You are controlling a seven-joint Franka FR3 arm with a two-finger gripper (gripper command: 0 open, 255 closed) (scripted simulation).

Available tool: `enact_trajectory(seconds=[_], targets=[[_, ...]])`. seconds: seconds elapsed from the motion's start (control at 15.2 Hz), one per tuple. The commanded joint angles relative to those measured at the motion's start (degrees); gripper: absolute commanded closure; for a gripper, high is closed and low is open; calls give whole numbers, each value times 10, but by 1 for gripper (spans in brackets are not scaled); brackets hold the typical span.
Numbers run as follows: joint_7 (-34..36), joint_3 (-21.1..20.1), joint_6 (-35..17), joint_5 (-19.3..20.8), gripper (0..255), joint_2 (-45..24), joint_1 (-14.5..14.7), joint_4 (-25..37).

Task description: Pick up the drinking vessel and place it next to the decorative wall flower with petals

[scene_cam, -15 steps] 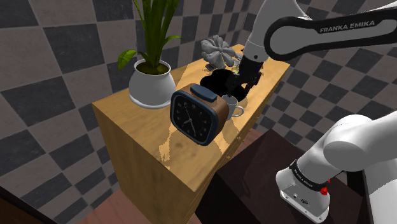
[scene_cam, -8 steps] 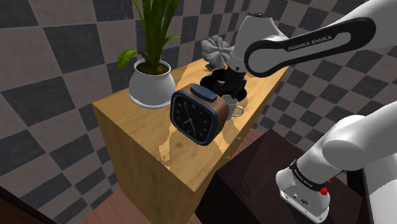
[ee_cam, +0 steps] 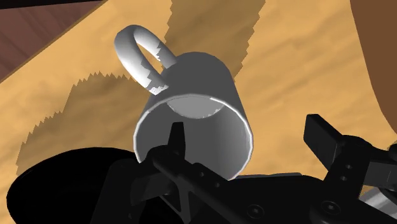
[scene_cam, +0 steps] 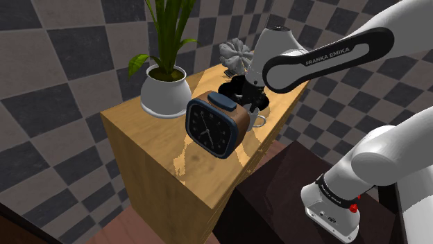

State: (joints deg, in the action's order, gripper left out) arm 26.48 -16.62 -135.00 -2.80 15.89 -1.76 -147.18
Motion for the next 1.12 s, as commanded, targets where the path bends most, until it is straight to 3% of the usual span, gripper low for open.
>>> enact_trajectory(seconds=[0.0,0.2,0.26,0.86,1.06], targets=[[0,0,-1,0,0,0,0,0],[0,0,-1,0,0,0,0,0],[0,0,-1,0,255,0,0,0],[0,0,-1,0,255,0,0,0],[-4,3,26,-4,255,15,2,11]])
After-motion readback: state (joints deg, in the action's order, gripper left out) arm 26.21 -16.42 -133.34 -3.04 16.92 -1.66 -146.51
